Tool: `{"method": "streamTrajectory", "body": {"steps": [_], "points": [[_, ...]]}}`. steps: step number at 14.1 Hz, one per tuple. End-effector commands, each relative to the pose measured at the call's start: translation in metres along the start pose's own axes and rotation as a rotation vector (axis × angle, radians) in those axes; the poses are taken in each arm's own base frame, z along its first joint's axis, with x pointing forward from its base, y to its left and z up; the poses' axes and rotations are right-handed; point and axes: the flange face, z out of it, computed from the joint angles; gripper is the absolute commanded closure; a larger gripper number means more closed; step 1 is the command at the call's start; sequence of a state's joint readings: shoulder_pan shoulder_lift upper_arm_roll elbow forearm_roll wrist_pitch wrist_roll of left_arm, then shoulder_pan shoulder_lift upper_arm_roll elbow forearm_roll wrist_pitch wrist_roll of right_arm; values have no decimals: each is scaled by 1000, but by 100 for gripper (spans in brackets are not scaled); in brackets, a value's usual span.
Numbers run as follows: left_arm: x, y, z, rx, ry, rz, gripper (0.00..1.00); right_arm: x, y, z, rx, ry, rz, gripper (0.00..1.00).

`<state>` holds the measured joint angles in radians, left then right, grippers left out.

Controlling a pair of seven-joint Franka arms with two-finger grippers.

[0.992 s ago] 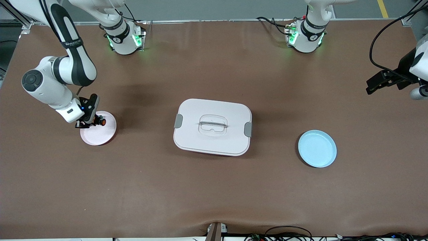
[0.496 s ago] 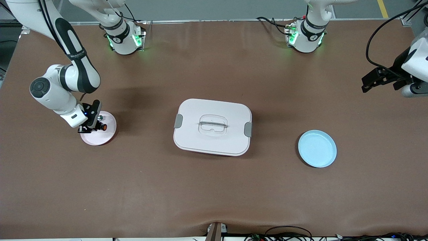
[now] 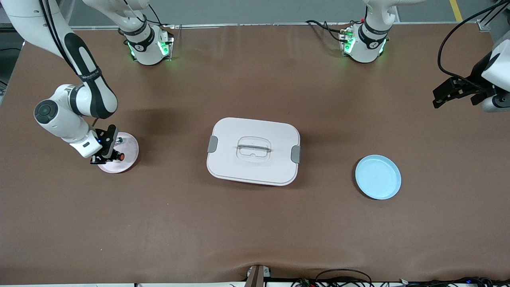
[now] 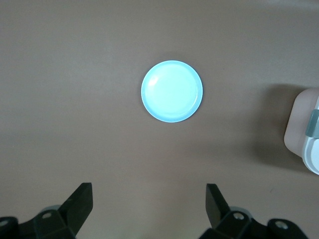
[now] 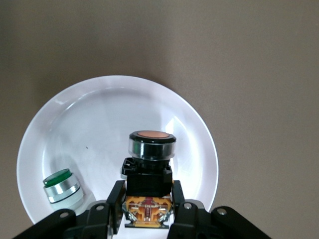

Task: Transfer orange switch to right arm and place
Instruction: 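Lower the switch onto the white plate while the left arm retracts, then open the right gripper to release the switch on the white plate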

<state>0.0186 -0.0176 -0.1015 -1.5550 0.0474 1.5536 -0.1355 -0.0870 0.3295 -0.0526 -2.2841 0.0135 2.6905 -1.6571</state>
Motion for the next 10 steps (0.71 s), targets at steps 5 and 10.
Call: {"method": "streamTrajectory", "body": {"steps": [5, 10], "points": [[-8, -2, -8, -11, 14, 17, 0, -12, 2, 20, -9, -12, -47, 100], [-7, -1, -12, -14, 22, 17, 0, -12, 1, 28, -3, -11, -48, 100]]}}
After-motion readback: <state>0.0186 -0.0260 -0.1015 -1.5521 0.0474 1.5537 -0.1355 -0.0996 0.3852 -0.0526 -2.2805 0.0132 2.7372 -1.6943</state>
